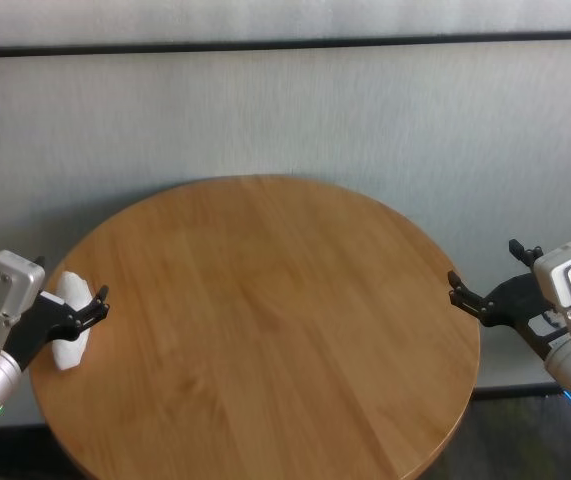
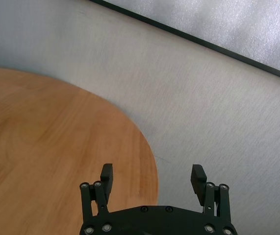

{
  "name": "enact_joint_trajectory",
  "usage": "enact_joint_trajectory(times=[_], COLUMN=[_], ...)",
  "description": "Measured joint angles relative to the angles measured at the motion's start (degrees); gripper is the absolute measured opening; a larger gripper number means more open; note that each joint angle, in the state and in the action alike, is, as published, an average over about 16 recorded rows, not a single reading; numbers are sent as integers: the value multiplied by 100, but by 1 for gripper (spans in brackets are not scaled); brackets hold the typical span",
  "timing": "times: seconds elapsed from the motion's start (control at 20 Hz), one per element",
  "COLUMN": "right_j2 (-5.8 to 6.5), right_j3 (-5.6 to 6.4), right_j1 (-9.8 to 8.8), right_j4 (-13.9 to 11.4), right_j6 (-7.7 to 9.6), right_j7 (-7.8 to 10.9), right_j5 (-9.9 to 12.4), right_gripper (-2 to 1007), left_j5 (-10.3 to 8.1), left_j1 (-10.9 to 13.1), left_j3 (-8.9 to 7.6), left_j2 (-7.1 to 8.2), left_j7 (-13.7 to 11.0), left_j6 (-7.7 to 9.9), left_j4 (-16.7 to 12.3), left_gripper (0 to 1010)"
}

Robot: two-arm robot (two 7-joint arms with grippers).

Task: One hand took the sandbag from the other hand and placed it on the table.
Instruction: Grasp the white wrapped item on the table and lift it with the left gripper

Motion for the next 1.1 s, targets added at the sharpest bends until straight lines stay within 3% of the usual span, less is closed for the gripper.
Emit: enact_joint_trajectory(times=[0.65, 1.1], right_j2=[0, 0], right_j3=[0, 0], right_j1=[0, 0], right_j4=[0, 0], right_j6=[0, 0], right_j7=[0, 0], right_j5=[0, 0], right_gripper=[1001, 1001], left_j5=[-1, -55], left_j1=[17, 231], left_j3=[-13, -220], left_j2=[5, 66], left_j7=[9, 91], left_j6=[8, 134], left_j4=[-13, -241], left_gripper=[1002, 1002])
